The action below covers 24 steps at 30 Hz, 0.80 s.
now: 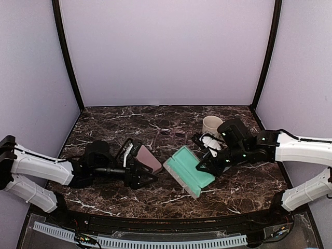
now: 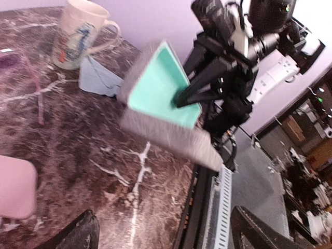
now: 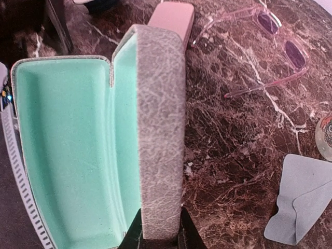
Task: Organize the sunglasses
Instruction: Place the opened sunglasses case at the center of the board.
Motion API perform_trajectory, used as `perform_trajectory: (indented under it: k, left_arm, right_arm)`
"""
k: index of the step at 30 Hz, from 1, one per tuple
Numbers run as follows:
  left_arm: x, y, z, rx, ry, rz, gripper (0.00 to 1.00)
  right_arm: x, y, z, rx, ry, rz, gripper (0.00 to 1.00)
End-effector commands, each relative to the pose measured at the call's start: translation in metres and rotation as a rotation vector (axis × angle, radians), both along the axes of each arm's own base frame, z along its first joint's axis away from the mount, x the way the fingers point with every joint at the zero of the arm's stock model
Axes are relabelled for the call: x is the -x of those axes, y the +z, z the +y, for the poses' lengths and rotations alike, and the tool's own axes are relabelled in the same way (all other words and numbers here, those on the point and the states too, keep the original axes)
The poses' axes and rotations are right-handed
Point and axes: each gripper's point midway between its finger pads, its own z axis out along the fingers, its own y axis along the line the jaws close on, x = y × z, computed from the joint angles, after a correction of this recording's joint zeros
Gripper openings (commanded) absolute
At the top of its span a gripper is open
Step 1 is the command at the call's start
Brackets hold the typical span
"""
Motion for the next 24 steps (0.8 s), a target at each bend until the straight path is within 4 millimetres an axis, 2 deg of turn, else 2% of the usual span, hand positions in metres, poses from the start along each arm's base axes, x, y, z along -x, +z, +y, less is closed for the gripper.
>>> perform_trajectory:
  k: [1,5,9,15,24]
  left_arm:
    - [-0.041,0.004,0.052,-0.167,0.326,-0.060,0.90]
    - [-0.066,0.029,0.100,-0.206,0.547,-0.083,0.93]
    - [-0.078,0.039,0.123,-0.237,0.640,-0.093,0.94]
    - [-0.084,0.032,0.126,-0.281,0.657,-0.071,0.94]
    - [-0.086,0.023,0.129,-0.295,0.666,-0.059,0.94]
  right_arm:
    - [-0.009,0.002,0.022,0.085,0.045,-0.095,0.00]
    - [-0.012,-0.016,0.043,0.214,0.092,-0.142,0.00]
    - [-0.009,-0.036,0.074,0.344,0.163,-0.201,0.00]
    - [0.004,-0.048,0.117,0.451,0.269,-0.302,0.00]
    - [0.012,-0.062,0.144,0.607,0.317,-0.424,0.04]
